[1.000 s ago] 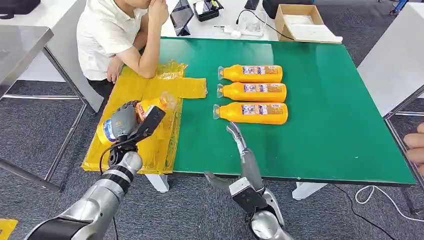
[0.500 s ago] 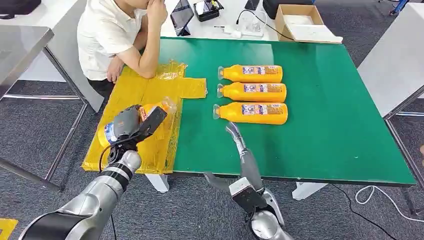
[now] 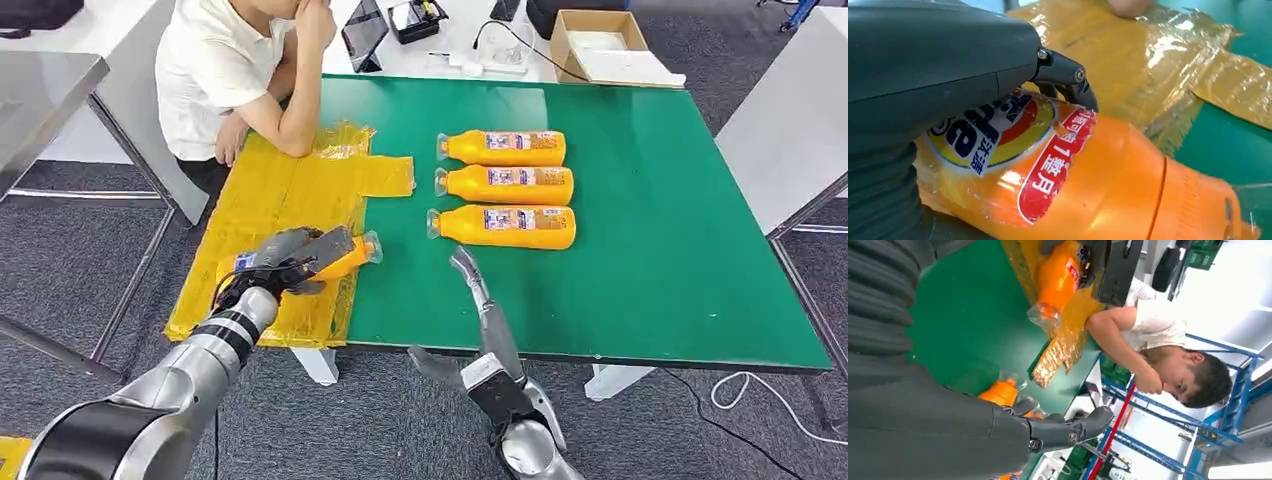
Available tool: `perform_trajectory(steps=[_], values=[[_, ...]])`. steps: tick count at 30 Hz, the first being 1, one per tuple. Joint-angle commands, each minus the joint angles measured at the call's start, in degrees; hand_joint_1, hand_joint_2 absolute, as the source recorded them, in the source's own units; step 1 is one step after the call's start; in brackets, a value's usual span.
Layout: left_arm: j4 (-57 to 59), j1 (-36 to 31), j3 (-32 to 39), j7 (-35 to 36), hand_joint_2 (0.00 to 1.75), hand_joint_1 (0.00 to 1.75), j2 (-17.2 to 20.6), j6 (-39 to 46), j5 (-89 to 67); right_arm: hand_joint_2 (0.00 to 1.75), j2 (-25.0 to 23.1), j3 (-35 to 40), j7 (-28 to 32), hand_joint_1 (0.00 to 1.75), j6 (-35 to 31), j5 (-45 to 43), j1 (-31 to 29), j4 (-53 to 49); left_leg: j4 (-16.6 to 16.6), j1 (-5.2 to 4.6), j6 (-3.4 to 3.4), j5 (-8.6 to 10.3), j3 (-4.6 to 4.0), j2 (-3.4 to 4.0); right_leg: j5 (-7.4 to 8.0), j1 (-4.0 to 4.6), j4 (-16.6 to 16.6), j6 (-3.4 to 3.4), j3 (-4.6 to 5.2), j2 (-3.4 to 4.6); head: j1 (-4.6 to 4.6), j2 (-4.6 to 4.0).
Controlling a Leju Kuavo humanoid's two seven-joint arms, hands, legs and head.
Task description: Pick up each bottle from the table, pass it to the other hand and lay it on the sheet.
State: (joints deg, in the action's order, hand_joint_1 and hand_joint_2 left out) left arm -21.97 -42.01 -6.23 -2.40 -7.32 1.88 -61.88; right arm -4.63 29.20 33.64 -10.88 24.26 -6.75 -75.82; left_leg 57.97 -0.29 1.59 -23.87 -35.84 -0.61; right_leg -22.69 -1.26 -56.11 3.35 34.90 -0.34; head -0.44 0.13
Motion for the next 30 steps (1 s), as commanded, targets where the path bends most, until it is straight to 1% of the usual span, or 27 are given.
perform_trajectory(steps=[1, 2, 3, 5, 6, 7, 9, 10, 11, 12, 13, 14, 15, 16, 17, 20, 21, 23, 26, 27, 28, 30], values=[[5.6, 1.4, -2.6, 0.3, 1.75, 0.44, -0.8, -2.8, -0.1, 1.75, 0.2, -1.0, 0.2, 0.0, 0.3, -0.2, -2.1, 6.2, -0.1, 0.05, -0.09, -0.1, 0.44, 0.12, -0.05, 0.06, 0.1, -0.14, -0.43, 0.09, 0.0, 0.0], [5.6, 1.4, -2.6, 0.3, 1.75, 0.42, -0.9, -2.8, -0.1, 1.75, 0.2, -1.0, 0.2, 0.0, 0.3, -0.2, -2.0, 6.3, -0.1, 0.02, -0.07, -0.07, 0.4, 0.12, -0.03, 0.02, 0.1, -0.11, -0.38, 0.1, 0.02, 0.0], [5.3, 1.5, -2.7, -0.3, 1.75, 0.19, -0.9, -3.5, 0.5, 1.75, 0.1, -1.0, 0.4, 0.0, 0.2, -0.3, -2.3, 7.2, -0.1, -0.02, -0.05, -0.04, 0.36, 0.1, -0.02, -0.01, 0.1, -0.07, -0.32, 0.08, 0.0, 0.0], [4.7, 1.7, -1.3, -2.7, 1.75, 0.0, -1.0, -4.5, 3.2, 1.75, 0.2, -0.9, 0.8, 0.0, 0.0, -0.2, -2.5, 7.8, -0.1, 0.02, -0.07, -0.08, 0.47, 0.14, -0.03, 0.03, 0.1, -0.12, -0.44, 0.11, 0.0, 0.0], [4.4, 1.8, -1.0, -4.0, 1.75, 0.0, -0.9, -5.1, 4.3, 1.75, 0.3, -0.8, 1.0, 0.0, -0.2, -0.2, -2.7, 8.1, -0.1, 0.0, -0.05, -0.06, 0.39, 0.14, -0.01, 0.01, 0.1, -0.09, -0.36, 0.11, 0.02, -0.02], [4.1, 1.8, -0.7, -6.3, 1.75, 0.0, -0.8, -6.1, 5.7, 1.75, 0.3, -0.8, 1.3, 0.0, -0.2, -0.4, -2.8, 8.4, -0.1, 0.05, -0.1, -0.12, 0.54, 0.22, -0.04, 0.07, 0.1, -0.15, -0.49, 0.18, 0.0, 0.0], [3.6, 1.9, -0.1, -8.2, 1.75, 0.0, -0.6, -6.9, 7.7, 1.75, 0.3, -0.7, 1.7, 0.0, -0.4, -0.7, -3.0, 8.8, -0.1, 0.0, -0.06, -0.05, 0.41, 0.13, -0.01, 0.01, 0.1, -0.07, -0.39, 0.1, 0.02, 0.0], [3.2, 2.0, -0.1, -9.3, 1.75, 0.0, -0.6, -7.1, 9.0, 1.75, 0.4, -0.6, 1.9, 0.0, -0.6, -0.8, -3.0, 9.0, -0.1, 0.04, -0.11, -0.09, 0.58, 0.14, -0.04, 0.05, 0.1, -0.15, -0.55, 0.11, 0.0, 0.0], [3.2, 2.0, -0.1, -9.3, 1.75, 0.0, -0.6, -7.1, 9.0, 1.75, 0.4, -0.6, 1.9, 0.0, -0.6, -0.8, -3.0, 9.0, -0.1, 0.07, -0.14, -0.13, 0.69, 0.17, -0.07, 0.09, 0.1, -0.21, -0.66, 0.13, 0.0, 0.0], [3.2, 2.0, -0.1, -9.3, 1.75, 0.0, -0.6, -7.1, 9.0, 1.75, 0.4, -0.6, 1.9, 0.0, -0.6, -0.8, -3.0, 9.0, -0.1, 0.01, -0.05, -0.03, 0.44, -0.01, -0.02, 0.02, 0.1, -0.08, -0.46, 0.0, 0.02, 0.0], [3.0, 2.1, 0.2, -10.2, 1.75, 0.0, -0.6, -7.6, 9.9, 1.75, 0.4, -0.5, 2.0, 0.0, -0.6, -0.8, -3.1, 9.1, -0.1, 0.06, -0.1, -0.08, 0.55, 0.07, -0.04, 0.08, 0.1, -0.15, -0.57, 0.07, 0.02, 0.0], [2.8, 2.2, 0.7, -11.3, 1.75, 0.0, -0.6, -8.0, 11.1, 1.75, 0.4, -0.4, 2.1, 0.0, -0.6, -0.9, -3.1, 9.2, -0.1, 0.03, -0.07, -0.06, 0.49, 0.07, -0.03, 0.04, 0.1, -0.11, -0.48, 0.09, 0.0, 0.0], [2.6, 2.3, 1.0, -12.4, 0.0, 0.0, -0.7, -8.6, 12.4, 1.75, 0.5, -0.3, 2.2, 0.0, -0.6, -0.9, -3.1, 9.3, -0.1, 0.03, -0.06, -0.04, 0.46, 0.02, -0.03, 0.03, 0.1, -0.1, -0.48, 0.04, 0.02, 0.0], [2.0, 2.6, 0.4, -14.0, 0.0, 0.0, -0.4, -9.1, 13.1, 1.75, 0.3, -0.6, 2.5, 0.0, -0.5, -1.6, -3.1, 9.6, -0.1, 0.11, -0.14, -0.14, 0.65, 0.16, -0.06, 0.13, 0.1, -0.23, -0.65, 0.16, 0.02, 0.0], [1.5, 2.9, -0.4, -14.9, 1.75, 0.0, -0.3, -8.4, 13.2, 1.75, 0.4, -0.5, 2.6, 0.0, -0.3, -1.8, -3.2, 9.7, -0.1, 0.03, -0.07, -0.04, 0.5, 0.04, -0.02, 0.04, 0.1, -0.12, -0.52, 0.05, 0.02, 0.0], [0.6, 3.1, -1.5, -16.1, 1.75, 0.0, 0.0, -8.6, 15.5, 1.75, 0.7, -0.3, 2.6, 0.0, -0.1, -1.8, -3.1, 9.5, -0.1, 0.02, -0.04, -0.03, 0.51, 0.04, -0.02, 0.03, 0.1, -0.12, -0.54, 0.06, 0.02, 0.0], [0.2, 3.3, -1.2, -17.5, 1.75, 0.0, 0.1, -9.7, 17.1, 1.75, 0.8, -0.3, 2.7, 0.0, 0.0, -1.8, -3.1, 9.5, -0.1, 0.02, -0.02, -0.01, 0.42, 0.01, -0.01, 0.02, 0.1, -0.08, -0.45, 0.03, 0.02, 0.0], [-1.0, 3.7, -0.1, -21.3, 1.75, 0.0, 0.1, -12.7, 20.8, 1.75, 0.9, -0.2, 2.8, 0.0, 0.0, -1.8, -3.2, 9.6, -0.1, 0.06, -0.06, -0.07, 0.49, 0.07, -0.04, 0.06, 0.1, -0.12, -0.52, 0.08, 0.02, 0.0], [-1.5, 3.9, -0.5, -21.4, 1.75, 0.0, 0.4, -13.0, 21.2, 1.75, 1.0, -0.2, 2.9, 0.0, -0.1, -1.9, -3.3, 9.8, -0.1, 0.09, -0.11, -0.12, 0.62, 0.13, -0.07, 0.11, 0.1, -0.19, -0.64, 0.13, 0.0, 0.0], [-1.5, 3.9, -0.5, -21.4, 1.75, 0.0, 0.4, -13.0, 21.2, 1.75, 1.0, -0.2, 2.9, 0.0, -0.1, -1.9, -3.3, 9.8, -0.1, 0.04, -0.04, -0.03, 0.42, 0.01, -0.03, 0.05, 0.1, -0.09, -0.45, 0.03, 0.02, 0.0], [-1.5, 3.9, -0.5, -21.4, 1.75, 0.0, 0.4, -13.0, 21.2, 1.75, 1.0, -0.2, 2.9, 0.0, -0.1, -1.9, -3.3, 9.8, 0.0, 0.08, -0.08, -0.1, 0.51, 0.08, -0.06, 0.1, 0.1, -0.15, -0.54, 0.09, 0.02, 0.0], [-1.5, 3.9, -0.5, -21.4, 1.75, 0.0, 0.4, -13.0, 21.2, 1.75, 1.0, -0.2, 2.9, 0.0, -0.1, -1.9, -3.3, 9.8, 0.0, 0.03, -0.04, -0.04, 0.4, 0.07, -0.02, 0.04, 0.0, -0.08, -0.4, 0.05, 0.02, 0.0]])
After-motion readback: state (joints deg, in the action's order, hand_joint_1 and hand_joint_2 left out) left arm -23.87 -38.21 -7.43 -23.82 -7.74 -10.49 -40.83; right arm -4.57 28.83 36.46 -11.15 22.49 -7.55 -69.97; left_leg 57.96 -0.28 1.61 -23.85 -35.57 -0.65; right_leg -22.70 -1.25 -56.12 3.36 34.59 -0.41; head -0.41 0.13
